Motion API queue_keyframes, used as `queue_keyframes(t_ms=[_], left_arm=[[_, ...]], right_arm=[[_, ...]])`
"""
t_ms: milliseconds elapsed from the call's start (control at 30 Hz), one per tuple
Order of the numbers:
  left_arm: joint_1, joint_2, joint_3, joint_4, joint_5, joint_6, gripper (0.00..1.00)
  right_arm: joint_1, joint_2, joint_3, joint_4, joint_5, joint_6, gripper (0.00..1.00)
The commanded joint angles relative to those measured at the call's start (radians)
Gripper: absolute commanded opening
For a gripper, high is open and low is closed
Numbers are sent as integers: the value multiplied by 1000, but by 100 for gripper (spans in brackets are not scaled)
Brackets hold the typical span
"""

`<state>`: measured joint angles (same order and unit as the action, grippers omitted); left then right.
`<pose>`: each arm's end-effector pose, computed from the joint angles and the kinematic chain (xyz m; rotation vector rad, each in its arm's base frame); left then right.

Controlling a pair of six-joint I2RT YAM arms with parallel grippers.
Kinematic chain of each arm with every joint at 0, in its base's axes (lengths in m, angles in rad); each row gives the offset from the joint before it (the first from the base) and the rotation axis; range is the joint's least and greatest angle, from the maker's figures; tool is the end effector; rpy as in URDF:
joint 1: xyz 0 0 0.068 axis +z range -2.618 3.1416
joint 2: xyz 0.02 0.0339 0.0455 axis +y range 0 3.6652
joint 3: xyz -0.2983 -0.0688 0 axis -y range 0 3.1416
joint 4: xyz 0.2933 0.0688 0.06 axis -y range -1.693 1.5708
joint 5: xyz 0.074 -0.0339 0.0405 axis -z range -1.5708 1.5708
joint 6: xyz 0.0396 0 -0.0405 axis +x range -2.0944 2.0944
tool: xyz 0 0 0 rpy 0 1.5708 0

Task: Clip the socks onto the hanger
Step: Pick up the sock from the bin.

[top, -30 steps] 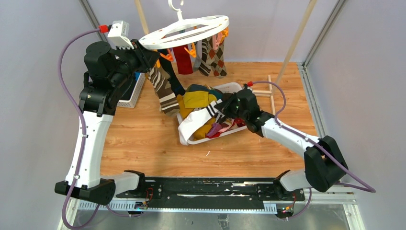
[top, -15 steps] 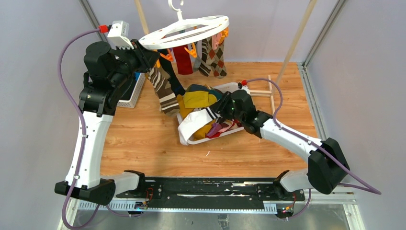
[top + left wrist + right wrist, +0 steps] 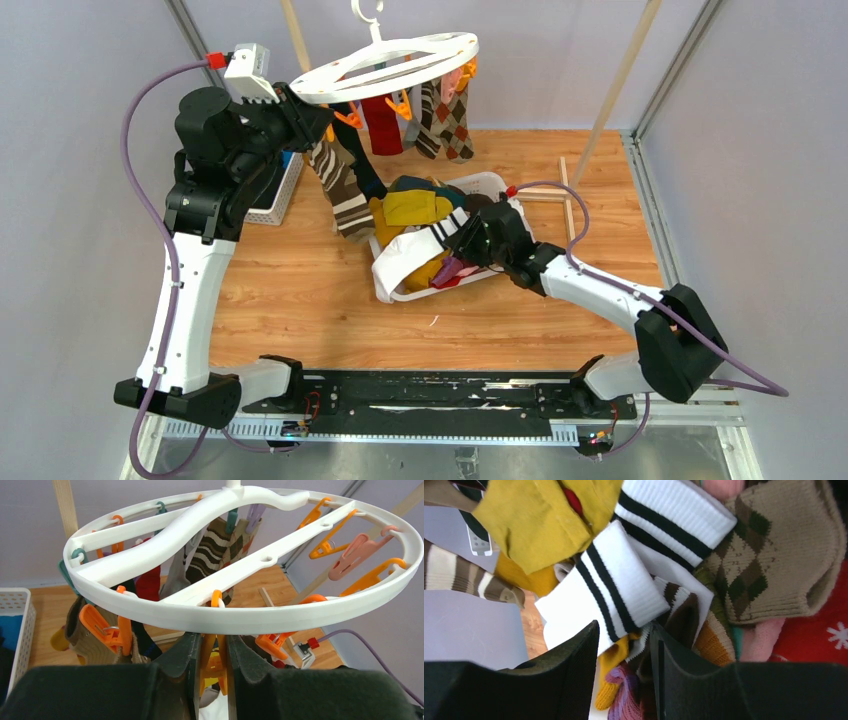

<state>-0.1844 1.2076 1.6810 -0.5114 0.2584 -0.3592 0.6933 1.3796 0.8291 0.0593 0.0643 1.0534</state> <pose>0.2537 -0.0576 0.5752 0.0609 1.6427 -0.6257 0.2668 0.2184 0.2505 0.4396 2.1762 0.9735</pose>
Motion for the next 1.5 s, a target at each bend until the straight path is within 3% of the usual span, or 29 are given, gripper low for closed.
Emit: queue_keyframes(t_ms=[0,300,633,1033,1133,1200,1333,1467], left_arm=[[13,-25,-9,-43,-2,11,6],[13,-22,-15,-37,2,5,6],[13,-17,-9,-38,2,7,6],[13,-23,-19,-36,2,9,5],[13,-24,-18,-36,0,11,6],[13,-26,-16,-36,-1,11,6],[13,-27,-21,-37,-1,10,5],[13,-28,-29,-35,1,9,5]], right_arm=[[-12,15,-18,4,-34,43,42],[-20,50,-27,54,-38,86,42],[-48,6,-113,276,72,157,41],[-51,78,-187,576,23,236,39],[-51,95,-177,584,6,237,35],[-51,98,-169,576,0,229,27],[-50,58,-132,486,15,164,1],[-25,0,-16,313,42,-15,0]])
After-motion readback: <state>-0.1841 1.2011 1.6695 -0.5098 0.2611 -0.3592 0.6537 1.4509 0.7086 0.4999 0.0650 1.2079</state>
